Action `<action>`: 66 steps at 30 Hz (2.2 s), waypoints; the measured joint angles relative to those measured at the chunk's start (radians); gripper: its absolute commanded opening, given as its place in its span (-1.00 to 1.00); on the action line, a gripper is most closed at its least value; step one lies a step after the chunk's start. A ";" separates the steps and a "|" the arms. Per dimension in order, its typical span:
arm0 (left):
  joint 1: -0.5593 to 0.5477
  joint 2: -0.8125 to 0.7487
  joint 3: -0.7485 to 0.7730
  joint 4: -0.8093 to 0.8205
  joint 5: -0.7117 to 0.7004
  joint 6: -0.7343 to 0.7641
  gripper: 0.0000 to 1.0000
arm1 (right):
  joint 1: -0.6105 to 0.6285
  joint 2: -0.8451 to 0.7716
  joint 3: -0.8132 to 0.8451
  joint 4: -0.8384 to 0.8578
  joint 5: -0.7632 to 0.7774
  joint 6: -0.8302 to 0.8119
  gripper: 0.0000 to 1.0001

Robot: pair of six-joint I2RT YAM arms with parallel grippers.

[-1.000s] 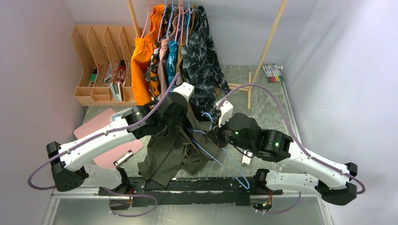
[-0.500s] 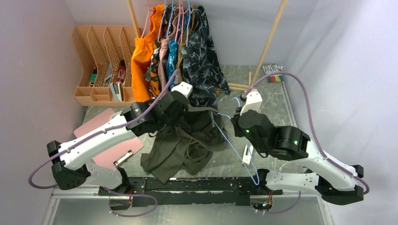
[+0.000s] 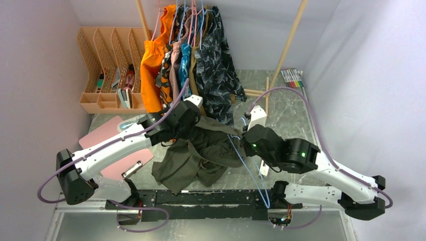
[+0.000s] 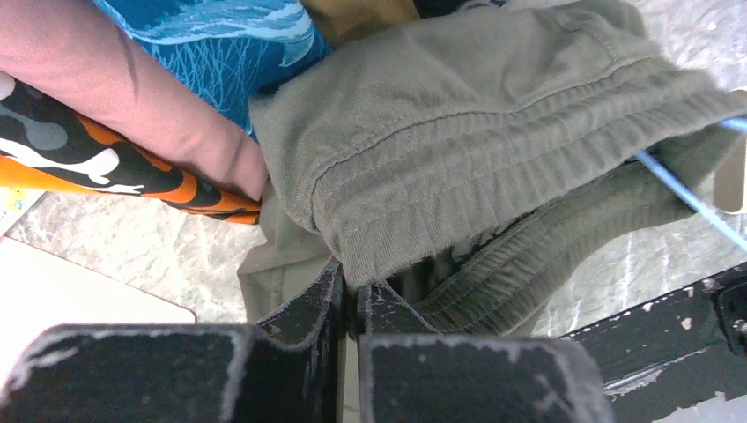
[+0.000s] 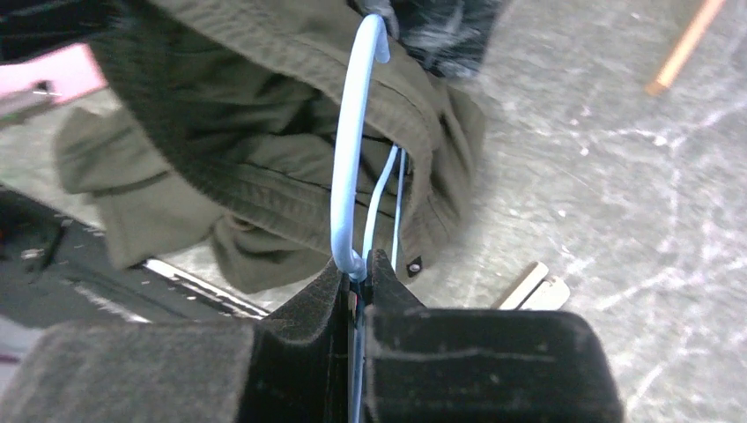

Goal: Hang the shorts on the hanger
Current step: Hang the shorts on the hanger.

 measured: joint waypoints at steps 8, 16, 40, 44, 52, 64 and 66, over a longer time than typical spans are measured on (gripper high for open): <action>0.002 -0.010 0.065 0.004 0.000 -0.015 -0.86 | 0.000 -0.120 -0.006 0.169 -0.201 -0.122 -1.00; 0.003 -0.033 0.138 -0.005 -0.003 -0.014 -0.86 | 0.000 -0.163 -0.087 0.332 -0.341 -0.230 -1.00; 0.011 0.019 0.579 -0.309 0.165 -0.073 -0.86 | 0.002 -0.168 -0.403 1.149 -0.317 -0.610 -1.00; 0.011 -0.012 0.635 -0.357 0.191 -0.078 -0.86 | 0.003 -0.099 -0.236 1.075 -0.391 -0.671 -1.00; 0.011 -0.084 0.642 -0.402 0.236 -0.082 -0.86 | 0.002 -0.030 -0.121 0.926 -0.694 -0.653 -1.00; 0.011 -0.077 0.690 -0.429 0.248 -0.084 -0.86 | 0.002 -0.285 -0.299 1.002 -0.453 -0.608 -1.00; 0.011 -0.076 0.694 -0.438 0.238 -0.084 -0.86 | 0.002 -0.285 -0.301 1.007 -0.429 -0.610 -1.00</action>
